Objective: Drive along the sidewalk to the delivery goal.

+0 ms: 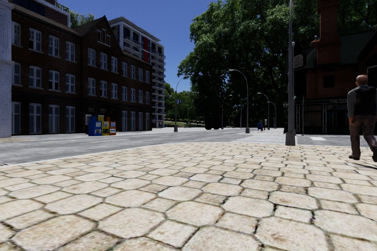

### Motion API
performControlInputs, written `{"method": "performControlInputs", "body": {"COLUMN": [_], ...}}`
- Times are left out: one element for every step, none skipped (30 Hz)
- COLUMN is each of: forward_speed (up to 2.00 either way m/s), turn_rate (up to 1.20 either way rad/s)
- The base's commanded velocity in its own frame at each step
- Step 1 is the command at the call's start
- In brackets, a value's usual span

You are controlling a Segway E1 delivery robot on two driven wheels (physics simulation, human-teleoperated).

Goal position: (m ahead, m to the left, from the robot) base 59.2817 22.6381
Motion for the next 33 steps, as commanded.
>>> {"method": "performControlInputs", "body": {"forward_speed": [0.0,0.0,0.0,0.0,0.0,0.0,0.0,0.0,0.0,0.0,0.0,0.0,0.0,0.0,0.0,0.0,0.0,0.0,0.0,0.0,0.0,0.0,0.0,0.0,0.0,0.0,0.0,0.0,0.0,0.0,0.44,1.2,1.43], "turn_rate": [0.0,0.0,0.0,0.0,0.0,0.0,0.0,0.0,0.0,0.0,0.0,0.0,0.0,0.0,0.0,0.0,0.0,0.0,0.0,0.0,0.0,0.0,0.0,0.0,0.0,0.0,0.0,0.0,0.0,0.0,0.0,0.0,0.0]}}
